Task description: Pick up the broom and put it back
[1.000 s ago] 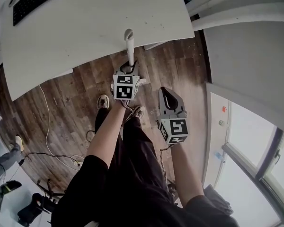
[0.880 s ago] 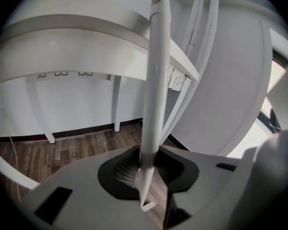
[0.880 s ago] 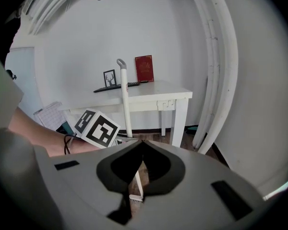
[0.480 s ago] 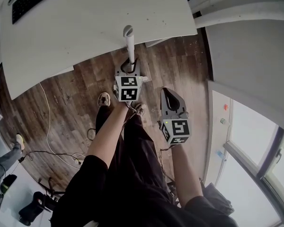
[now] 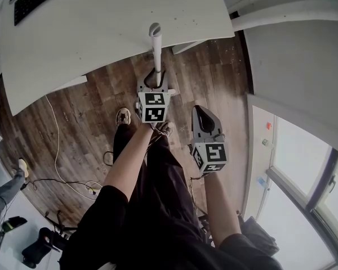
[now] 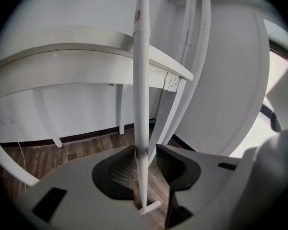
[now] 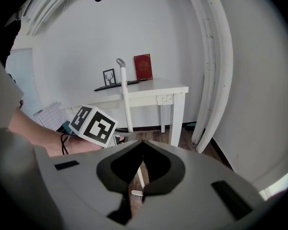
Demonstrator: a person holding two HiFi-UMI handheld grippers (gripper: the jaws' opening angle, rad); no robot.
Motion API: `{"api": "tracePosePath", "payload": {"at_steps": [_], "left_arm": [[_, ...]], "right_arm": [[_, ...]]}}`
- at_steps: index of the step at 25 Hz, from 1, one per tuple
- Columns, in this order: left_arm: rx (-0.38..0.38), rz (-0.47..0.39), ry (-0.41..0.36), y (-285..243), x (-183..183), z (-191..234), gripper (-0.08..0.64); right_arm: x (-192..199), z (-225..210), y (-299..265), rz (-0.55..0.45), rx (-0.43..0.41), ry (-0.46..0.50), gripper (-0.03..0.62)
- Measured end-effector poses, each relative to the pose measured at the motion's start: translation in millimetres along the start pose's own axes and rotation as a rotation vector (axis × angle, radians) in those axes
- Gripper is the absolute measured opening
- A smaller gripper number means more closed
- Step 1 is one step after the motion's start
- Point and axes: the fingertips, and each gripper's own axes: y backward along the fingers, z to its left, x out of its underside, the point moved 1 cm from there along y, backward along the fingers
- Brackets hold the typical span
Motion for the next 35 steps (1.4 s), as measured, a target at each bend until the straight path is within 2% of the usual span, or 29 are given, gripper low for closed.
{"api": "tracePosePath", "payload": {"at_steps": [6,9,14,18,21,24,27,30,33,35], "left_arm": [[-0.065,0.051,0.022,39,19,9,0.121],[-0.067,0.050,0.056,68,25,3,0.121],[-0.089,-0.033,0.096,109,6,-10,0.067],[-0.085,-0.090,0.066,149,-16,-35,0.003],[-0.087,-0.120,0.016,193,-35,-53,0.003],[-0.089,-0.139,0.017,235,-45,-62,0.002],[-0.064,-0.174,-0.019,256,-64,-65,0.003],[-0.038,-0.220,-0.073,275,-85,-66,0.003],[-0.024,-0.255,-0.058,308,-91,-65,0.003],[-0.005,-0.270,-0.031,333,-89,-68,0.002]], "right_arm": [[-3,-1,12,-0.019,0.004,-0.001,0.021],[-9,4,18,-0.035,-0.004,0.002,0.021],[-25,18,33,-0.075,-0.042,0.002,0.021],[-41,26,52,-0.116,-0.057,-0.018,0.021],[-62,37,68,-0.167,-0.071,-0.016,0.021],[-81,55,89,-0.204,-0.081,0.026,0.021],[-93,68,103,-0.224,-0.070,0.078,0.021],[-99,87,115,-0.242,-0.067,0.082,0.021],[-101,112,130,-0.249,-0.071,0.061,0.021],[-107,125,145,-0.265,-0.070,0.012,0.021]]}}
